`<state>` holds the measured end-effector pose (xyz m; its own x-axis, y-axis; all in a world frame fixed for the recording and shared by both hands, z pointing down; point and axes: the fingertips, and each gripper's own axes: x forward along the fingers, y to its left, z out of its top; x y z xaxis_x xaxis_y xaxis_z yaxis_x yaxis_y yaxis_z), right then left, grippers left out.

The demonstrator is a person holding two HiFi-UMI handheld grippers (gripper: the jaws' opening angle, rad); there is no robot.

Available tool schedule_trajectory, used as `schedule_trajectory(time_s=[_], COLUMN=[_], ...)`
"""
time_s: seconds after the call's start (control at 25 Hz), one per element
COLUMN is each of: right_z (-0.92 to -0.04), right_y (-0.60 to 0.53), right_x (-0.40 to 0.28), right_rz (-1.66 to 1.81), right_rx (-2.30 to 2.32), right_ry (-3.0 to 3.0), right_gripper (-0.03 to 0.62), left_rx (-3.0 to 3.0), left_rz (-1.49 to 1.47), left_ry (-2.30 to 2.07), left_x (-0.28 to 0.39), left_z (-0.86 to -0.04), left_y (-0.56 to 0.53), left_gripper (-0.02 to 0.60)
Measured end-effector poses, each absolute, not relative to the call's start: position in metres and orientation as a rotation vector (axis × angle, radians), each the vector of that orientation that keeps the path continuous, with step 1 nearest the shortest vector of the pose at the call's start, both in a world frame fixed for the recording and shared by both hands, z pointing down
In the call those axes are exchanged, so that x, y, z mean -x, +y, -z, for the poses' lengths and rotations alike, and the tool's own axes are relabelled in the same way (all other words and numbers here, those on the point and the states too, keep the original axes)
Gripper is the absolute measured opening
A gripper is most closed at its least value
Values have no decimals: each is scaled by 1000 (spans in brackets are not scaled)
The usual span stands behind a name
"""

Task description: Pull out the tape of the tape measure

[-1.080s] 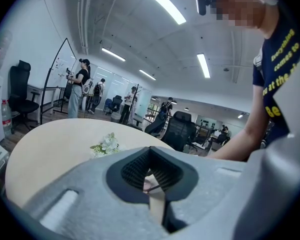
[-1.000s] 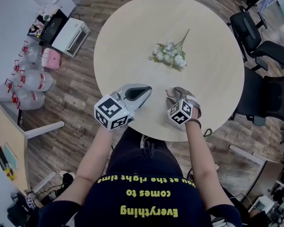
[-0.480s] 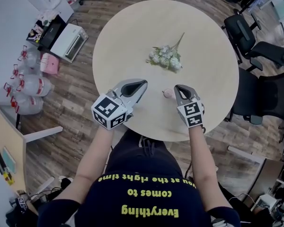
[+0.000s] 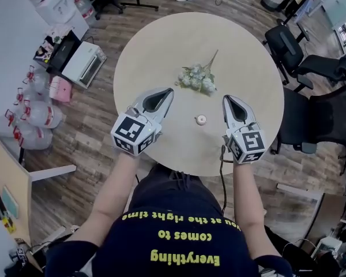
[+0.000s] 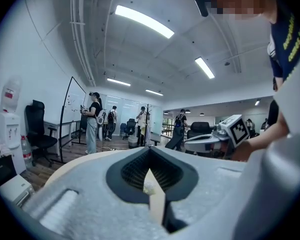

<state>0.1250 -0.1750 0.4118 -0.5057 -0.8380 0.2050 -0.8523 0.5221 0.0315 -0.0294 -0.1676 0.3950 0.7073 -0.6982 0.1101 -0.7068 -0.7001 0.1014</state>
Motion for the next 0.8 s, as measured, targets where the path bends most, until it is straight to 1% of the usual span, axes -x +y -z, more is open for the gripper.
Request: schedule_trajectory(time_s=[0.32, 0.8], right_z=[-339, -305], right_y=[-168, -162], right_x=[-139, -148], right_rz=[29, 144], right_rx=[-1632, -1723], right_ry=[-2646, -2604], right_gripper=[12, 12], left_rx=[-2821, -2842], left_rz=[-55, -17], left_ry=[-1300, -1406], left_x=[43, 52], left_z=[-358, -337], left_y=[-180, -187], left_gripper=[0, 0])
